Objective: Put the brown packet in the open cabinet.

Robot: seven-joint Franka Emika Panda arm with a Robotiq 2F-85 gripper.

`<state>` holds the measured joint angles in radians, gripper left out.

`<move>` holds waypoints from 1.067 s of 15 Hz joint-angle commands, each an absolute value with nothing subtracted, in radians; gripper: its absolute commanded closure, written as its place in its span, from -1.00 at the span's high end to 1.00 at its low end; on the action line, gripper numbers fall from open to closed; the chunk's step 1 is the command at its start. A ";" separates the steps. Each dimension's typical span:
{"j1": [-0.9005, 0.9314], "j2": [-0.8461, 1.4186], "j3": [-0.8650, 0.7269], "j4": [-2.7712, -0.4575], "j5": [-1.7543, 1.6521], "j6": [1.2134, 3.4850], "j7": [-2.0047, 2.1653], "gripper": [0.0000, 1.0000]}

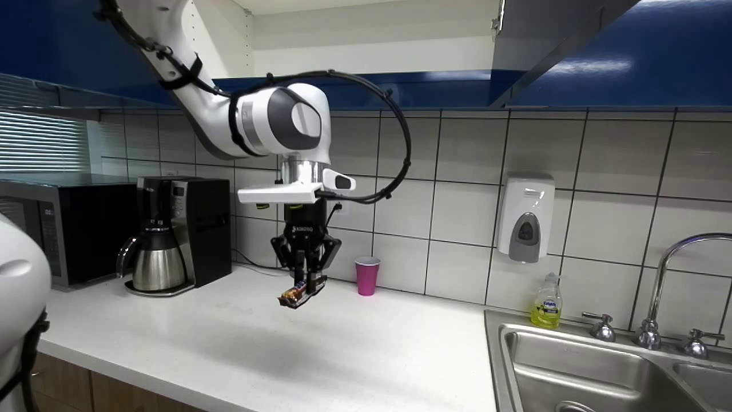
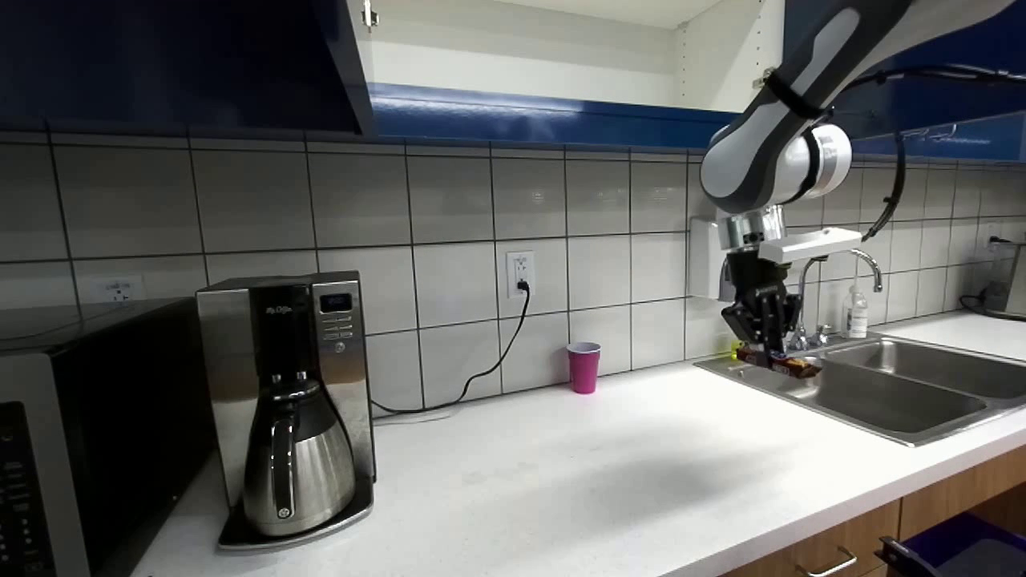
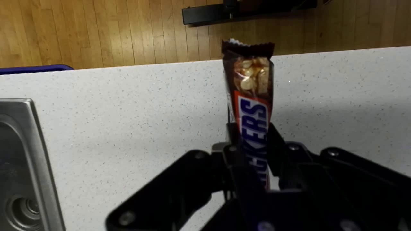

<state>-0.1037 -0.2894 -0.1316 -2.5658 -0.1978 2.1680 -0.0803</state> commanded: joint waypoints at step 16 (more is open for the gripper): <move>-0.084 -0.630 -0.035 -1.955 -0.111 1.649 0.035 -0.89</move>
